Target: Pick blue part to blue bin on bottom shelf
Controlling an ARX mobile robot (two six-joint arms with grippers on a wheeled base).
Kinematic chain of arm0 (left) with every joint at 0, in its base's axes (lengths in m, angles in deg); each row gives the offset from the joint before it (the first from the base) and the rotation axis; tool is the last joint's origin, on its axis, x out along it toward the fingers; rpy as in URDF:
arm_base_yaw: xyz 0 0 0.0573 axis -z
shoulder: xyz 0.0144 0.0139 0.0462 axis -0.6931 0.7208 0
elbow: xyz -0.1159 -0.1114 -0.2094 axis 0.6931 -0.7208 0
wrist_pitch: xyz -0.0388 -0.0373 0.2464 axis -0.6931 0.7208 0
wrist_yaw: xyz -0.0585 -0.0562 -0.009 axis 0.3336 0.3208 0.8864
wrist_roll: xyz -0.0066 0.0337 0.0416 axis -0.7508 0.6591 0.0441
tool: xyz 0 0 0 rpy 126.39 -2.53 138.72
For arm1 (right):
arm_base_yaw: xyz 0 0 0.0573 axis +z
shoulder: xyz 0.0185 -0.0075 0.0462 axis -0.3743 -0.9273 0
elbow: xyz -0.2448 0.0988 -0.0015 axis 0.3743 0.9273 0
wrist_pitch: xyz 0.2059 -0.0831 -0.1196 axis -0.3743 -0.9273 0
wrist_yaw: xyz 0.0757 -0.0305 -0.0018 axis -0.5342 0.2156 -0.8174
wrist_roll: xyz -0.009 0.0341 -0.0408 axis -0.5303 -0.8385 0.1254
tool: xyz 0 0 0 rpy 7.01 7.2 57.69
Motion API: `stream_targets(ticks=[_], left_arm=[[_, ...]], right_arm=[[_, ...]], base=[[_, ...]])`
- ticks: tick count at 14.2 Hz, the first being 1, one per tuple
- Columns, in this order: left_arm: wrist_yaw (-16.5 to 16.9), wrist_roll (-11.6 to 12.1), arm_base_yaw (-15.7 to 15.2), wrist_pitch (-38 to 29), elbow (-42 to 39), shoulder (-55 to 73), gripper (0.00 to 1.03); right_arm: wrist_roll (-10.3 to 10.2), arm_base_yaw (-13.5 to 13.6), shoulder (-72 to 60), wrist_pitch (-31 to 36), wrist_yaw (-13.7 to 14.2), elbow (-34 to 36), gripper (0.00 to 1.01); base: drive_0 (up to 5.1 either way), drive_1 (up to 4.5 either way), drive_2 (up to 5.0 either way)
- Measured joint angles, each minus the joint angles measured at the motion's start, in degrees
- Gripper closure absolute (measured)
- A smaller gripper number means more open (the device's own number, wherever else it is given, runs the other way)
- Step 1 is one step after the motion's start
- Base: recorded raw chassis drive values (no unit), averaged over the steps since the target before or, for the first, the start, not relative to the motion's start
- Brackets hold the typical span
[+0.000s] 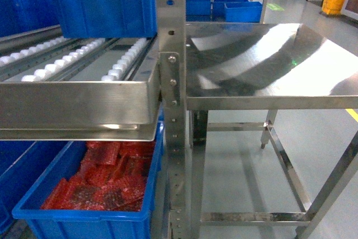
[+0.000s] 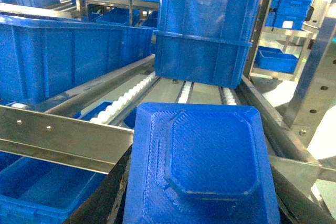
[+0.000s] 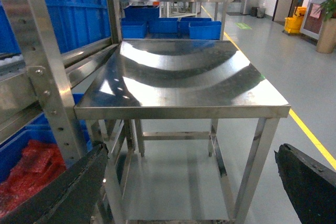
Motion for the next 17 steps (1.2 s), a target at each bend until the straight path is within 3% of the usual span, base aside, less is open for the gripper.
stream_targets(ticks=[17], left_arm=[[0.00,0.02,-0.02,0.04,0.00,0.04,0.60]], right_arm=[[-0.02,0.00,0.00,0.26,0.00,0.00,0.03]], base=[[-5.0,2.39,2.4]])
